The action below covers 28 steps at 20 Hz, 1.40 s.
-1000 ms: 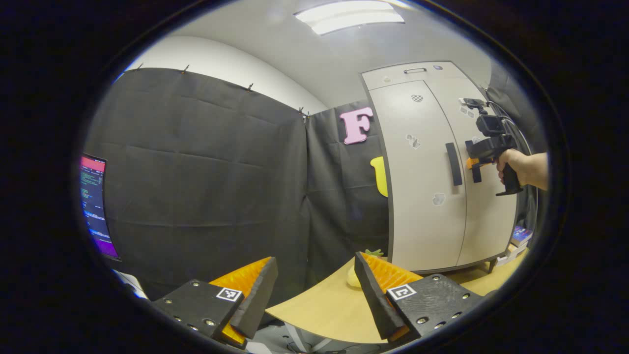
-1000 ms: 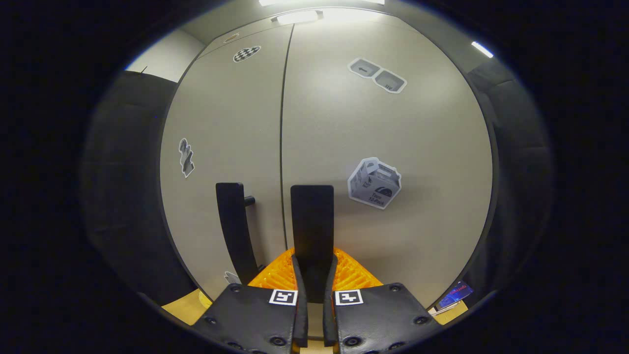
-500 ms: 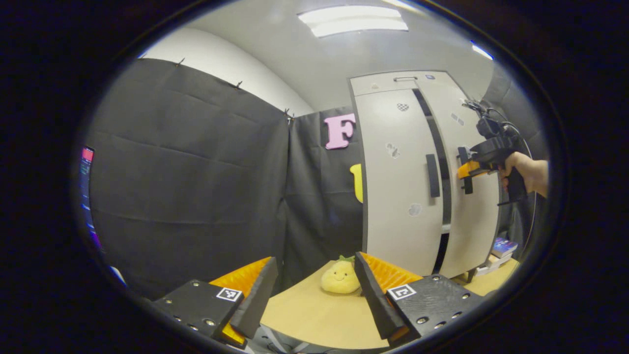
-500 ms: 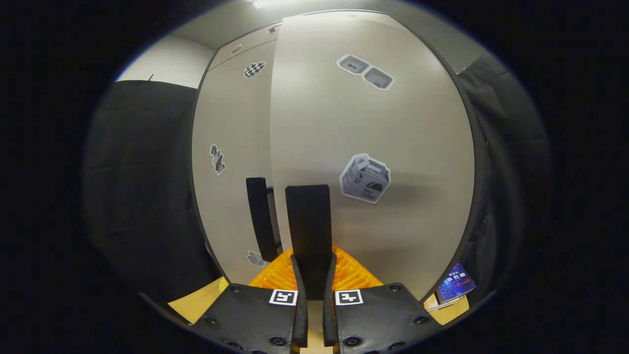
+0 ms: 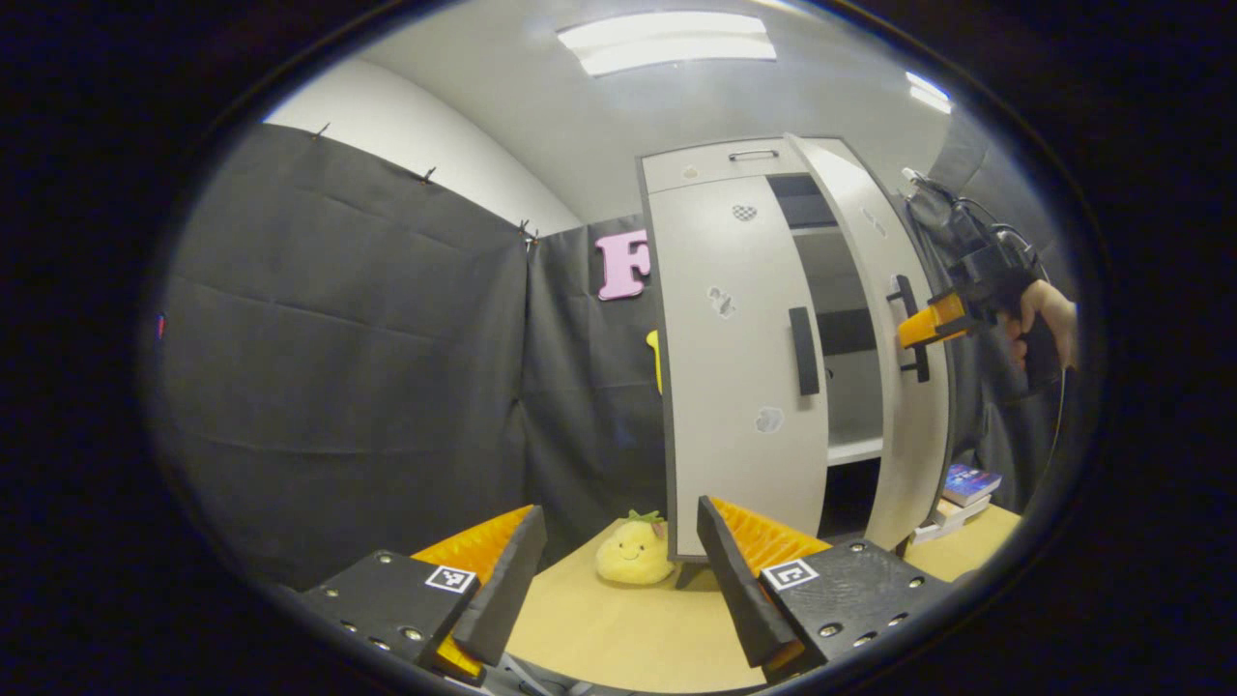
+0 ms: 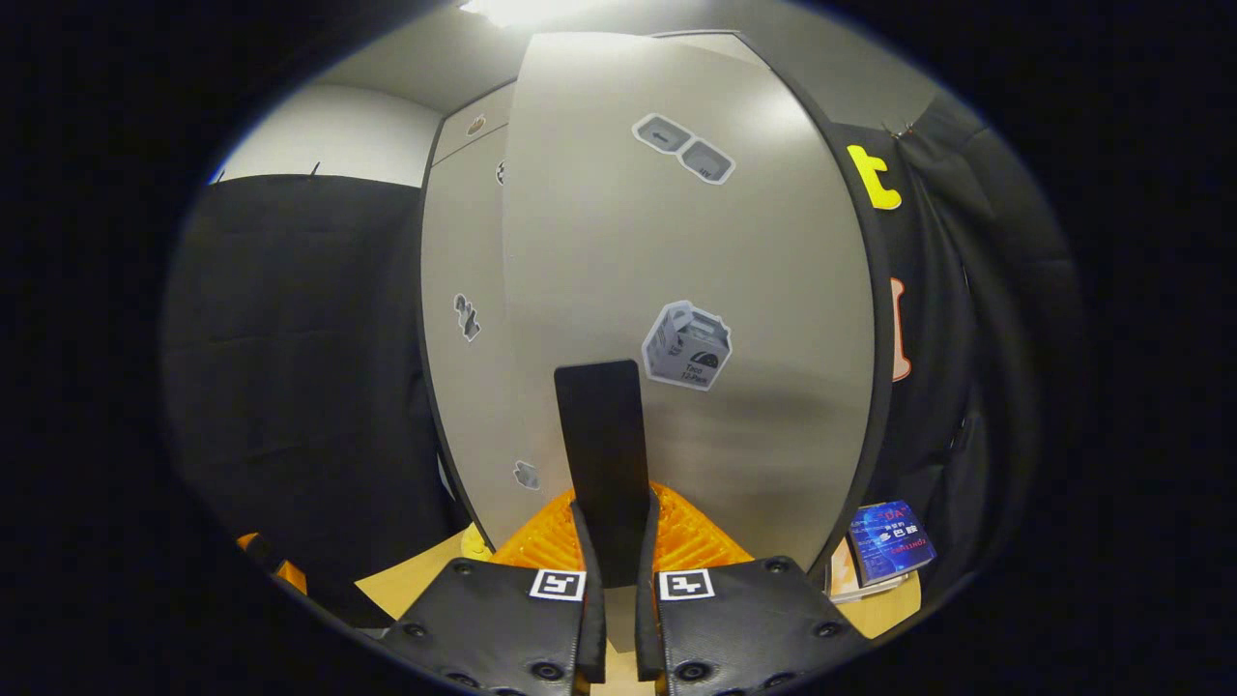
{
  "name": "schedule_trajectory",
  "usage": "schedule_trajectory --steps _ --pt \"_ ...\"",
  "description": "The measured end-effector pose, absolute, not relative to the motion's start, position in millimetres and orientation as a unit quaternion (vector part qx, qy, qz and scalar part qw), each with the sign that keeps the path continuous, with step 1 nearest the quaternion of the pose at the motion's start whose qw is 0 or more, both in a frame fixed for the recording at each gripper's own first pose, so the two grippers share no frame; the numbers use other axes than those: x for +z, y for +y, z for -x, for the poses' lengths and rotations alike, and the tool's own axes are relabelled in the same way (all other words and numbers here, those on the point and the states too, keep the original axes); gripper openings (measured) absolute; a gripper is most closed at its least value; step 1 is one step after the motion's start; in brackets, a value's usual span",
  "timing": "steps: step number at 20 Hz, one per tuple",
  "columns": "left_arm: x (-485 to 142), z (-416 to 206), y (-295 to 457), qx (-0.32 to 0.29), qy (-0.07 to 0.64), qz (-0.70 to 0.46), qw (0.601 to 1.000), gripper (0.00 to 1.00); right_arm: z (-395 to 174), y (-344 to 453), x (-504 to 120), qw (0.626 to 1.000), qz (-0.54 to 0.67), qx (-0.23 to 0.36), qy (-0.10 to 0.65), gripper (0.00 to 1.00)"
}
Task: Open the right door of the double-door shoe cabinet with the right hand, and open the left door with the left hand.
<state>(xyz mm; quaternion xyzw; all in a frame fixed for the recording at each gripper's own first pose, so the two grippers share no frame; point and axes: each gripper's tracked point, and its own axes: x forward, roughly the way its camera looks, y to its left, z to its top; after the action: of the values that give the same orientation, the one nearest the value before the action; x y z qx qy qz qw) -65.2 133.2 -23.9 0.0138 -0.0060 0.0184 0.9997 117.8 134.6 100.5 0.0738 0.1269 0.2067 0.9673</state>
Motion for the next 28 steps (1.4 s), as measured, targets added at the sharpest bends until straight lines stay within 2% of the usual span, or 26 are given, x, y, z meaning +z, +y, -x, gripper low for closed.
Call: schedule_trajectory --steps 15,19,24,25,27,28 --pt "-19.2 42.2 47.3 -0.074 -0.004 -0.020 0.997 0.92 -66.8 29.2 101.6 0.969 -0.069 0.203 0.122 0.13" --pt "-20.1 42.2 36.9 -0.090 -0.003 -0.023 0.996 0.91 -65.7 -5.5 99.3 0.976 -0.059 0.173 0.117 0.13" --pt "-14.4 34.0 15.8 -0.115 -0.007 -0.016 0.993 0.92 -75.1 -56.9 93.6 0.987 -0.052 0.106 0.109 0.11" --pt "-10.8 28.3 14.5 -0.118 -0.016 -0.017 0.993 0.92 -71.3 -55.6 95.4 0.984 -0.072 0.117 0.110 0.07" --pt "-7.1 19.1 11.9 -0.124 -0.019 -0.018 0.992 0.91 -64.5 -51.2 95.6 0.980 -0.103 0.133 0.106 0.11" --pt "-3.7 11.8 8.6 -0.125 -0.018 -0.015 0.992 0.92 -58.5 -54.5 92.6 0.979 -0.106 0.139 0.107 0.07"
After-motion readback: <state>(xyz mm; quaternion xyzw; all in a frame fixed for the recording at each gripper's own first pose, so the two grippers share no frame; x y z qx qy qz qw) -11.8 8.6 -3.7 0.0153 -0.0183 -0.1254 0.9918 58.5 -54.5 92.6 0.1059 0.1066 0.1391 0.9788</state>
